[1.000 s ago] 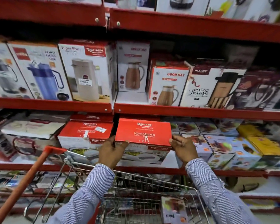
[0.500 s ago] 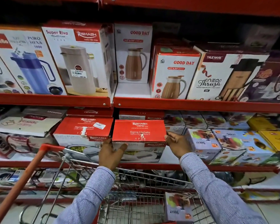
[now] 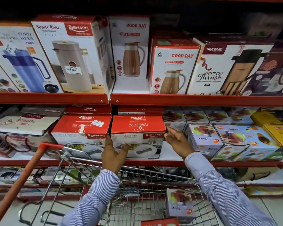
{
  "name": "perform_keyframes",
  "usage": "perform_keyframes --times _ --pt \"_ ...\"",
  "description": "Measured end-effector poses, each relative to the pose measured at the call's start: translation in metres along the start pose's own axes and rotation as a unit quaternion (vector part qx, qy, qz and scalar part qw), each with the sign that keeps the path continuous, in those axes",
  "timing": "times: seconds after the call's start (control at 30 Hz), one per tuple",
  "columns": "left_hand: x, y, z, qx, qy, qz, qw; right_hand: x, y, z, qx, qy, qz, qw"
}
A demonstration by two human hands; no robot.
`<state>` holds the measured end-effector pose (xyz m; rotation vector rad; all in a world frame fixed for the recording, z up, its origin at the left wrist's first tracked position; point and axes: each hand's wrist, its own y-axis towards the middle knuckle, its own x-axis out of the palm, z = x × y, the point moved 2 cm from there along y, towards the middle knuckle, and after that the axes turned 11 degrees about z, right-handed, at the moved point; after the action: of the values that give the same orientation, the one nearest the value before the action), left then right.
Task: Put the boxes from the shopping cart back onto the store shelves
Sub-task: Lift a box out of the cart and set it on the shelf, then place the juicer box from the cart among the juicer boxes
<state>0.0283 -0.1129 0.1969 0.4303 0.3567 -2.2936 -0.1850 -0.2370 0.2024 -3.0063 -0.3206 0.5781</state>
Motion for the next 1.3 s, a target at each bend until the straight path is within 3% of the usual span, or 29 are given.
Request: perform_keyframes --times 0.17,0.3,0.43,0.5,0.57,0.63,0.8,0.9,1.03,1.13,1.3 --pt "0.021 -0.044 -0.021 -0.003 0.022 -0.024 0.999 -0.026 -0.036 0.052 0.010 0.021 0.058 0.998" --pt "0.072 -0.075 -0.060 -0.143 -0.001 -0.130 0.981 -0.049 -0.064 0.114 0.100 -0.017 0.099 0.990" --pt "0.125 -0.106 -0.081 -0.188 0.066 -0.219 0.955 -0.063 -0.080 0.182 0.163 -0.086 0.116 0.976" --pt "0.155 -0.116 -0.095 -0.220 0.097 -0.249 0.938 -0.064 -0.086 0.210 0.188 -0.123 0.084 0.971" --pt "0.186 -0.118 -0.121 -0.197 0.178 -0.290 0.919 -0.059 -0.090 0.230 0.215 -0.170 0.021 0.961" --pt "0.208 -0.115 -0.149 -0.209 0.207 -0.287 0.912 -0.052 -0.090 0.253 0.225 -0.212 -0.029 0.951" --pt "0.260 -0.092 -0.226 -0.241 0.215 -0.303 0.896 -0.039 -0.088 0.278 0.307 -0.165 -0.064 0.935" --pt "0.257 -0.103 -0.203 -0.259 0.197 -0.320 0.890 -0.039 -0.088 0.283 0.330 -0.110 -0.063 0.935" --pt "0.230 -0.119 -0.154 -0.265 0.141 -0.292 0.908 -0.048 -0.096 0.283 0.336 -0.065 -0.048 0.938" --pt "0.205 -0.124 -0.126 -0.251 0.101 -0.256 0.928 -0.062 -0.103 0.285 0.330 -0.015 0.006 0.944" --pt "0.155 -0.148 -0.058 -0.147 0.034 -0.197 0.969 -0.089 -0.121 0.189 0.217 -0.005 0.062 0.974"
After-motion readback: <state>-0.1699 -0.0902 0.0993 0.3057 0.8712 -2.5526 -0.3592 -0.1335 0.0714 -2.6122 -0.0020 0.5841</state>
